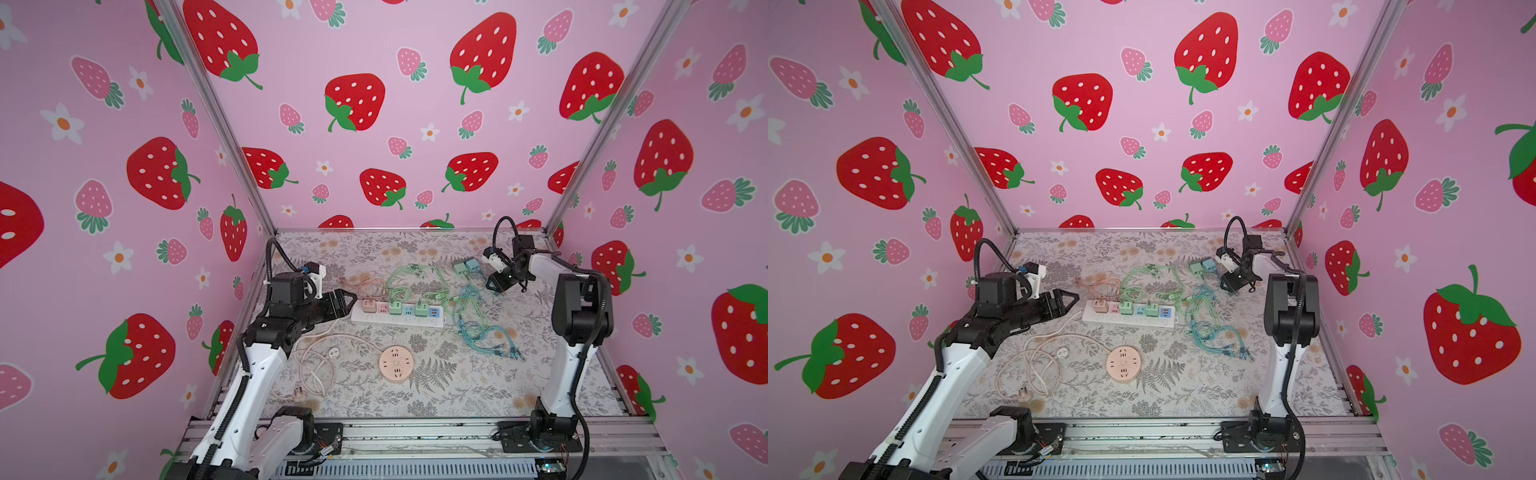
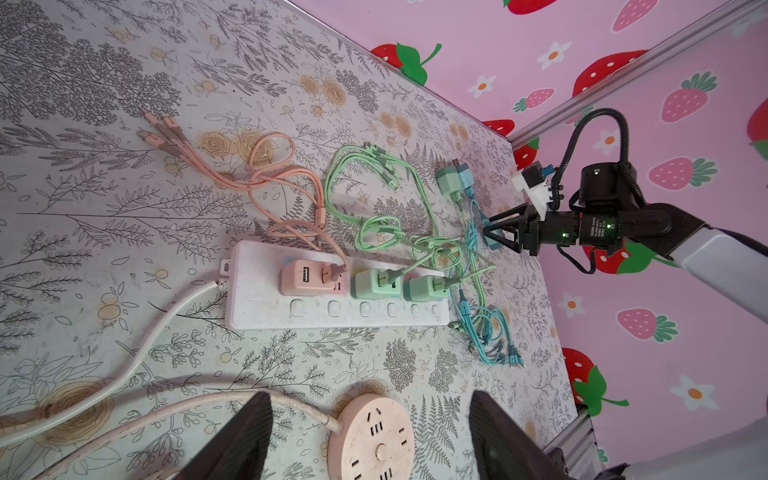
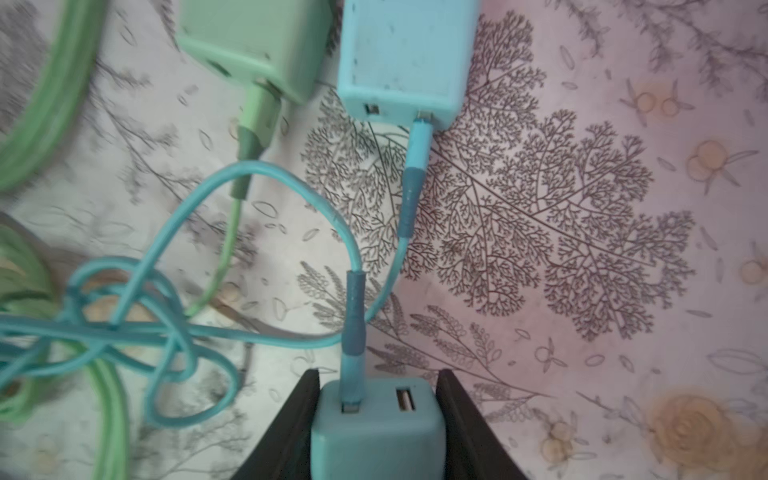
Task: Insert the plug
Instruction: 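Lift the teal charger with the right gripper while the left gripper reaches toward it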
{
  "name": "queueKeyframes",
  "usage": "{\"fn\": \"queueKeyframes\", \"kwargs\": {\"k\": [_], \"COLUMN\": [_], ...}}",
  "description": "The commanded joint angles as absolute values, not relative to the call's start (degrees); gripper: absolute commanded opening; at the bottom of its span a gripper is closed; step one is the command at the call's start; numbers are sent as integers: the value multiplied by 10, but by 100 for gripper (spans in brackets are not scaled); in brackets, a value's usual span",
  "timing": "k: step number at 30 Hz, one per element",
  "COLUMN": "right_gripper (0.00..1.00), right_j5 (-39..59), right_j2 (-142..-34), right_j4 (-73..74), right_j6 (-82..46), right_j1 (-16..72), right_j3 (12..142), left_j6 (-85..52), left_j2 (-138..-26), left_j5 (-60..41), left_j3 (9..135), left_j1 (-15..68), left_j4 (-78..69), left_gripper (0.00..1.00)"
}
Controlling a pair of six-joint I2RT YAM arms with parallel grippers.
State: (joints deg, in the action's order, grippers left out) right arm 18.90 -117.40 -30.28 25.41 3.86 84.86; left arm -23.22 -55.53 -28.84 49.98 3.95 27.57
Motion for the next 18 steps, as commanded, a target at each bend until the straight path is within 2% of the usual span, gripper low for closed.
{"fn": "queueKeyframes", "kwargs": {"k": [1, 4, 6, 13, 18], "right_gripper": [24, 24, 18, 11, 12], "right_j5": [286, 379, 436, 589, 577], "right_j2": [-1092, -1047, -1017, -907, -832], "right_j4": [-250, -202, -162, 43, 95], "right_j6": [153, 97, 53, -172, -265], "right_j1": [40, 41, 41, 44, 56], "right_j3": [800, 753, 725, 657, 675], "left_j6": [-244, -251, -254, -265, -264], "left_j2": [-552, -555, -556, -555, -542], "left_j5": [-315, -325, -332, -366, -359], "left_j3": [499, 495, 492, 486, 488], "left_j1": [36, 37, 36, 38, 40], "left_j4": [247, 234, 221, 180, 179], "left_gripper": [77, 77, 77, 77, 77]}}
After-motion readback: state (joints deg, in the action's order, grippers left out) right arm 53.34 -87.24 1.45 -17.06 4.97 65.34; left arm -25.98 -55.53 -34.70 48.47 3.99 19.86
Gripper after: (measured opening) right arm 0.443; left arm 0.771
